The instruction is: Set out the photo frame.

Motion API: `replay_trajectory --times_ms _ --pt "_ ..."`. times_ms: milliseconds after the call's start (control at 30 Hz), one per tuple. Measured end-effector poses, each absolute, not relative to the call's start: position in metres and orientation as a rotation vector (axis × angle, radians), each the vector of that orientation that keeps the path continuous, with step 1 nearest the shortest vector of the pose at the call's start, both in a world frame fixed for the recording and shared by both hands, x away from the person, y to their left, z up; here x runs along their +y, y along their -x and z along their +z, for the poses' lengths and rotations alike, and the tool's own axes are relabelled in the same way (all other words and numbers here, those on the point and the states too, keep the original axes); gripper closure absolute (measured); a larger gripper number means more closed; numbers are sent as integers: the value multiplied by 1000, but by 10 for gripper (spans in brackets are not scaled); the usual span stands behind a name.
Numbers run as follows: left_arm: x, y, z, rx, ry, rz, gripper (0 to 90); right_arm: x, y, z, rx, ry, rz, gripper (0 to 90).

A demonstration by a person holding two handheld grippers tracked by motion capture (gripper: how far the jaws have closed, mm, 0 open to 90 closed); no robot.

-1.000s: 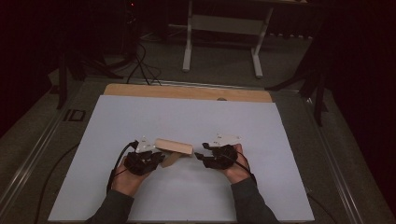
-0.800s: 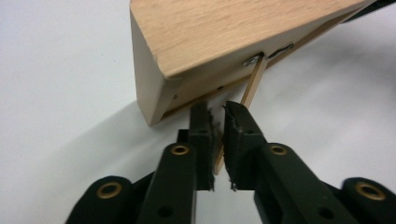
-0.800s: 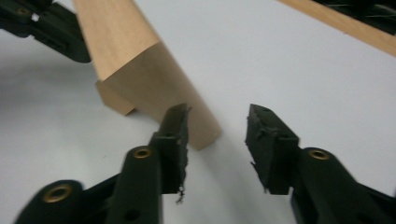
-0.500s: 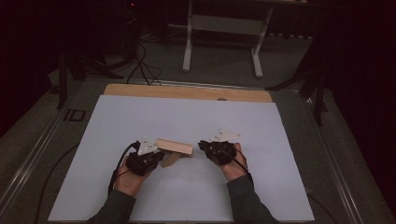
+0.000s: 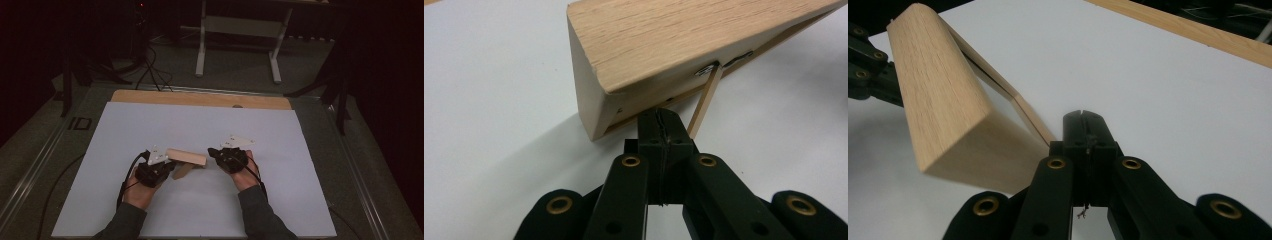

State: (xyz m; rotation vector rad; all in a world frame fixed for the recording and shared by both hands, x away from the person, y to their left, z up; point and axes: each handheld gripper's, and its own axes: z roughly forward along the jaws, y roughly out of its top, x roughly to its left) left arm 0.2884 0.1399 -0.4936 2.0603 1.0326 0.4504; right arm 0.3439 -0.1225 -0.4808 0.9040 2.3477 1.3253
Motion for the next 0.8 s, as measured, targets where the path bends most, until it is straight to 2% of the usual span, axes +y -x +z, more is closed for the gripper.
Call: replay_trajectory --times_ms 800 --pt "138 -292 -492 1034 -2040 473 897 -110 -350 -485 2395 -894 1362 898"
